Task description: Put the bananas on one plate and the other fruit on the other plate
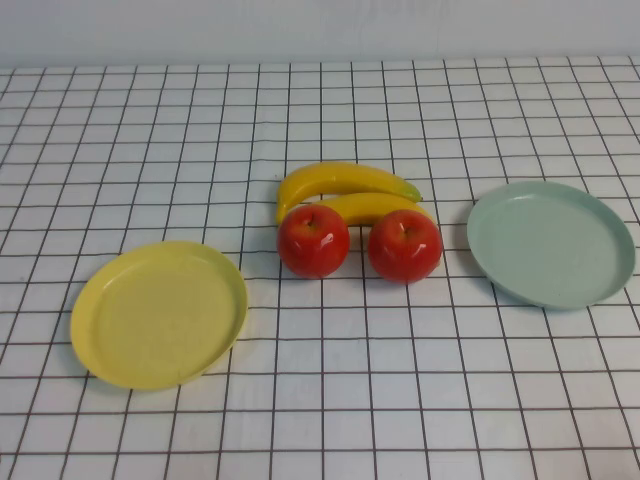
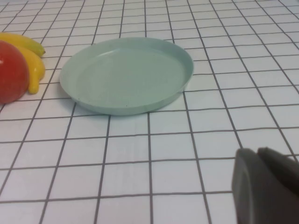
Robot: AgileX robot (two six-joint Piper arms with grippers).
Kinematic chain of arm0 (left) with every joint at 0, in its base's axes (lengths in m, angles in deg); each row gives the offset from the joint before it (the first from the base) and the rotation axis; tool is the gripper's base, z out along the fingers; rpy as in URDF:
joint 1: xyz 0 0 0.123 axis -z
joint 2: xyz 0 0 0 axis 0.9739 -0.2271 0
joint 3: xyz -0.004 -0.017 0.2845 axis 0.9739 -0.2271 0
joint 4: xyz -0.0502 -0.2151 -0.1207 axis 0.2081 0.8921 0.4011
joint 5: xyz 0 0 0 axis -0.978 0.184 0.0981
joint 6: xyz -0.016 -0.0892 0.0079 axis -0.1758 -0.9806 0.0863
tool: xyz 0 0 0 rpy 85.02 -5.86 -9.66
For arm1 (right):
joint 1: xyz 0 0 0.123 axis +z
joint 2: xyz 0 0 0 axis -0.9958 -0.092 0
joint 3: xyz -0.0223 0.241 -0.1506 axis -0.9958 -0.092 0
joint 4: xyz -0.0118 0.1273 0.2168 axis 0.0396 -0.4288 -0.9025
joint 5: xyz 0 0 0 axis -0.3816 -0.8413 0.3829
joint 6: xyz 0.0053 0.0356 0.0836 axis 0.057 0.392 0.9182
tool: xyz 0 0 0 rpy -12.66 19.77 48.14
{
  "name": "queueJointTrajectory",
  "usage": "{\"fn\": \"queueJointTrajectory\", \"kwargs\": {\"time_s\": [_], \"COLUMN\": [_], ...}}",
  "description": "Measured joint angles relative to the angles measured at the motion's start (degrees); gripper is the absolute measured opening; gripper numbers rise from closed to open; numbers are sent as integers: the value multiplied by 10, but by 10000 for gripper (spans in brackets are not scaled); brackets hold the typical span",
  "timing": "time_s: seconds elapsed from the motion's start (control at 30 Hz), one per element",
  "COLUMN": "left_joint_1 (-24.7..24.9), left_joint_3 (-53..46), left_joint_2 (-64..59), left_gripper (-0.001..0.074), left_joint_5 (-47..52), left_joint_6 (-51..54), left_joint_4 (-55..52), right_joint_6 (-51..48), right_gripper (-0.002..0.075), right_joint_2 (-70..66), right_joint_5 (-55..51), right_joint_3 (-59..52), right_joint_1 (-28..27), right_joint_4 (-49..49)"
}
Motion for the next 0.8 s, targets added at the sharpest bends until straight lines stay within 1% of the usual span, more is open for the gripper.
{"fn": "queueJointTrajectory", "kwargs": {"time_s": [0.27, 0.8], "left_joint_1": [8, 8], "left_joint_3": [0, 0], "left_joint_2": [0, 0], "left_gripper": [-4, -4], "left_joint_5": [0, 0], "left_joint_6": [0, 0], "left_joint_4": [0, 0], "right_joint_6": [0, 0], "right_gripper": [-15, -15], "right_joint_2": [0, 0], "right_joint_5": [0, 0], "right_joint_3": [0, 0], "right_joint_1": [0, 0], "right_joint_4": [0, -1]}}
